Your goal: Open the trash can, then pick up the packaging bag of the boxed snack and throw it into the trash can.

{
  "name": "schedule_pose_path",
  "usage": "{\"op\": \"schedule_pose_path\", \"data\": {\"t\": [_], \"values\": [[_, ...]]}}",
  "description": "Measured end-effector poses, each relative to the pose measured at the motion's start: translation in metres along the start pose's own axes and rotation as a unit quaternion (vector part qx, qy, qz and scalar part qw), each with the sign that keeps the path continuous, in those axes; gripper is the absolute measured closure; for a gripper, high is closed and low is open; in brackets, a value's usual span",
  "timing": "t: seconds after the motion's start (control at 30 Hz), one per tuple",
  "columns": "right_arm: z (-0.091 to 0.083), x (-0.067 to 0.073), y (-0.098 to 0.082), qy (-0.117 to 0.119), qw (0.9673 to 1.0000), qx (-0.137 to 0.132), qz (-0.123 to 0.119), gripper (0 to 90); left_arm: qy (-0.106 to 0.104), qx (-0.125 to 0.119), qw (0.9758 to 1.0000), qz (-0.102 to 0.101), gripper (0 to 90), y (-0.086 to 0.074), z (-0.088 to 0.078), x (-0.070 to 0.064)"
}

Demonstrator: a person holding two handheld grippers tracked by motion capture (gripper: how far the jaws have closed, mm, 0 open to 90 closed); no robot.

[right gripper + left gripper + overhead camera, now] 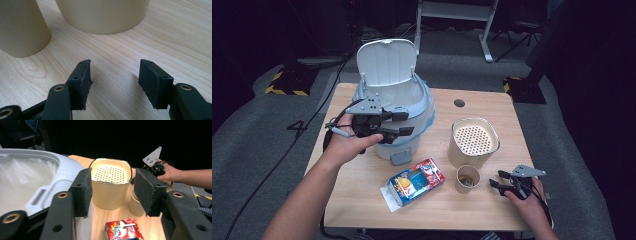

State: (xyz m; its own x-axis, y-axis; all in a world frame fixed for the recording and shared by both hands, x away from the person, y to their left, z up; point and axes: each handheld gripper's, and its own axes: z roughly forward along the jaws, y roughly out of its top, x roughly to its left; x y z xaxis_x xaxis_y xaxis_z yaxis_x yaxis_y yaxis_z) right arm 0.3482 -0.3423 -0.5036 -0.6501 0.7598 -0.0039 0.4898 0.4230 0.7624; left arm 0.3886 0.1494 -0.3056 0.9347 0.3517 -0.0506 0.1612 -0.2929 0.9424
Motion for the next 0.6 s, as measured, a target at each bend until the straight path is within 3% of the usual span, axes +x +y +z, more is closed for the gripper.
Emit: {"op": "schedule_pose_path", "data": {"t": [0.03, 0.3, 0.6], "values": [[0.0, 0.0, 0.0, 0.0, 1.0, 0.0, 0.0, 43.2, -0.011, 0.0, 0.9999, -0.001, 45.7, -0.005, 0.002, -0.004], [0.0, 0.0, 0.0, 0.0, 1.0, 0.0, -0.001, 42.8, -0.021, 0.018, 0.9996, 0.004, 42.3, -0.028, 0.013, -0.011], [0.0, 0.0, 0.0, 0.0, 1.0, 0.0, -0.001, 42.4, -0.012, 0.053, 0.9985, 0.003, 40.4, -0.062, 0.029, -0.016]]}}
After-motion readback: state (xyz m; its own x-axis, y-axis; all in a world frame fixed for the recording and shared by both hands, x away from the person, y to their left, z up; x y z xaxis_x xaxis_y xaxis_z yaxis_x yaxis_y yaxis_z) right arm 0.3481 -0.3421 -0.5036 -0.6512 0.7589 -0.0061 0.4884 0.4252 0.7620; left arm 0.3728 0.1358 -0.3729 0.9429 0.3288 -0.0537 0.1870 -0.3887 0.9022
